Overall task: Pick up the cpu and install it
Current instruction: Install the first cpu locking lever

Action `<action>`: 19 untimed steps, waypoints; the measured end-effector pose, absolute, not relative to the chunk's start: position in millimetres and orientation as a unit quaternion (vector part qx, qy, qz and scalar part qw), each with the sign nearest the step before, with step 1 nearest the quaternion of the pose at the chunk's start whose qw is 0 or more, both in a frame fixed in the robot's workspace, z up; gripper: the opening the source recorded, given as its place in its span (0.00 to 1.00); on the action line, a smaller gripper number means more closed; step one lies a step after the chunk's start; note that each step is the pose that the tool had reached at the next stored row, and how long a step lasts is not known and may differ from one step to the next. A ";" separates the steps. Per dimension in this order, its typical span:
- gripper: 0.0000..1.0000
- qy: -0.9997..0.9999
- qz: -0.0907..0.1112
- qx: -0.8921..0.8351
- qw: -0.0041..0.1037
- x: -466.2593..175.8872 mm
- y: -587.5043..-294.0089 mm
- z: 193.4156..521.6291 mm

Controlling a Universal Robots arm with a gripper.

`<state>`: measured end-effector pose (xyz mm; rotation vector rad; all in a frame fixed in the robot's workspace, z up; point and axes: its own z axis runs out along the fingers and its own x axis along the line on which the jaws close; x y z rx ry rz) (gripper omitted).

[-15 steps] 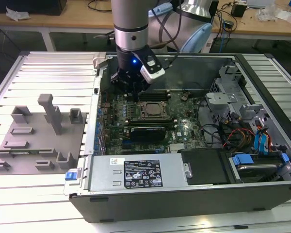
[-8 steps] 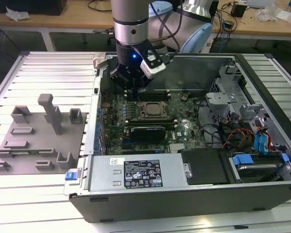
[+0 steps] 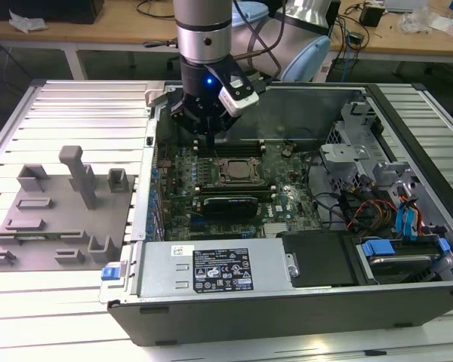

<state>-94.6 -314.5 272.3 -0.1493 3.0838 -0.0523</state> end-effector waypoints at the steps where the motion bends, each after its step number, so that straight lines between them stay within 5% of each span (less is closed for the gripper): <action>1: 0.11 0.999 -0.017 -0.048 0.018 -94.6 -314.5 272.2; 4: 0.11 0.999 -0.012 -0.049 0.004 -94.7 -314.9 271.8; 8: 0.11 0.999 -0.009 -0.049 0.004 -94.6 -315.3 271.7; 12: 0.11 0.998 0.031 -0.048 0.006 -95.1 -315.3 271.2; 19: 0.11 0.998 0.044 -0.047 0.007 -100.5 -315.3 268.1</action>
